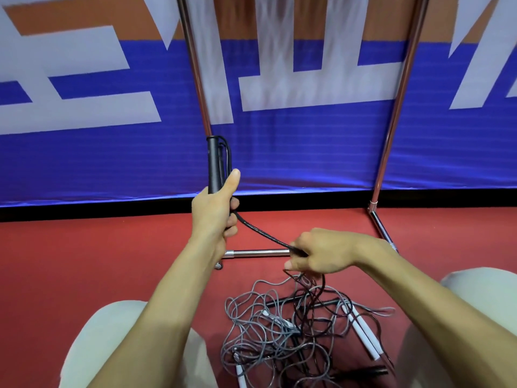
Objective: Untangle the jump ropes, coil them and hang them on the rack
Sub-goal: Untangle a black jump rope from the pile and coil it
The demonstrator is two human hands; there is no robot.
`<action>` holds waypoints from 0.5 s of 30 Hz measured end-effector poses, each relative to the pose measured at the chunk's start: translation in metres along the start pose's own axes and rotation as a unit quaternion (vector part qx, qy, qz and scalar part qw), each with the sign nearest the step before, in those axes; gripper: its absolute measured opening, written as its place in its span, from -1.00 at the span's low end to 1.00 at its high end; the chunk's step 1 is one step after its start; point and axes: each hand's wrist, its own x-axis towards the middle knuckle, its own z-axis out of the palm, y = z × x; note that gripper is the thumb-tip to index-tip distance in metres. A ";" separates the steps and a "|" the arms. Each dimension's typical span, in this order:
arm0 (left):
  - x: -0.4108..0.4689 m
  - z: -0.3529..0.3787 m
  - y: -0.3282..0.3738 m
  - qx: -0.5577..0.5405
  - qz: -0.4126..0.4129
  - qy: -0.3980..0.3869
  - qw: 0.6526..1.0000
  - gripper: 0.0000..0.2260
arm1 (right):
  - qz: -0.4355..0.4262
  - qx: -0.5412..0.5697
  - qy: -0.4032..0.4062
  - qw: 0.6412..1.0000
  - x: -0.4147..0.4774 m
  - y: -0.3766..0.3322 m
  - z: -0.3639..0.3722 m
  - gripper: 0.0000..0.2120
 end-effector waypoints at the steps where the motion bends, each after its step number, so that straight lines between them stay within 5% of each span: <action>1: 0.001 0.000 -0.002 0.046 0.024 0.015 0.999 -0.69 | 0.000 0.001 0.007 1.000 -0.002 0.001 -0.002 -0.70; 6: 0.012 -0.008 -0.008 0.361 0.092 0.039 0.927 -0.59 | -0.021 0.023 0.097 0.995 -0.013 0.014 -0.014 -0.74; 15: -0.001 0.009 -0.020 0.484 -0.069 -0.185 0.852 -0.40 | -0.116 0.021 0.325 0.938 -0.021 0.022 -0.026 -0.84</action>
